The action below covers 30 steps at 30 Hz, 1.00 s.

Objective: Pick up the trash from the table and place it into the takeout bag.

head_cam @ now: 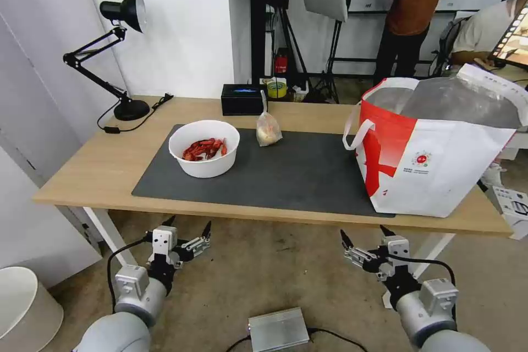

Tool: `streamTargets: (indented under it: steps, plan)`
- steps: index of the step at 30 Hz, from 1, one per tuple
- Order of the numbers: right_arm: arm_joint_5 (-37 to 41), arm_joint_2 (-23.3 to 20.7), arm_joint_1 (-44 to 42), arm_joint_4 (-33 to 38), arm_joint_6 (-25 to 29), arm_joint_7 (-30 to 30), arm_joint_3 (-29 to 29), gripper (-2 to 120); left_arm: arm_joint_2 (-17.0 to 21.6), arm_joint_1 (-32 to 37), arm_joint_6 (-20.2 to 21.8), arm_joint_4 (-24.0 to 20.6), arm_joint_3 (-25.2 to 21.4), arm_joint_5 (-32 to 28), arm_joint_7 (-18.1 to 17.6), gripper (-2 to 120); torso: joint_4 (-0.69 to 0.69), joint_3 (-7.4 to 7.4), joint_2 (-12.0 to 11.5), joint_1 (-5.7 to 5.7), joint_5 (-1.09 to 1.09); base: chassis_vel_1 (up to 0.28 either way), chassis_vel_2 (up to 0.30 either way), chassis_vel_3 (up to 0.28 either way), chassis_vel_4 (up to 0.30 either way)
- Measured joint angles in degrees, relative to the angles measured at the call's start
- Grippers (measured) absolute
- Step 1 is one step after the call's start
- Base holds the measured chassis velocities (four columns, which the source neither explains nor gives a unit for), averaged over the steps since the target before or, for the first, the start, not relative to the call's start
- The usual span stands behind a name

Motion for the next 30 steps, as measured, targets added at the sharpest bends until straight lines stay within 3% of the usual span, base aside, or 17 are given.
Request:
streamTargets:
  steps: [22,30]
  plan:
    - [0.54,-0.48,3.09,-1.37,-0.10,-0.84,-2.80,100,-0.26,0.52,1.13,0.25,-1.09,-0.08,-1.18,100,0.00,0.00,0.00,0.00,0.00,0.000,0.000,0.000,0.000]
    - [4.87,-0.01,12.81,-3.40,2.47,-3.15,-6.58,100,0.00,-0.43,1.64,1.20,-0.83,-1.40,-1.24,100,0.00,0.00,0.00,0.00,0.00,0.000,0.000,0.000,0.000]
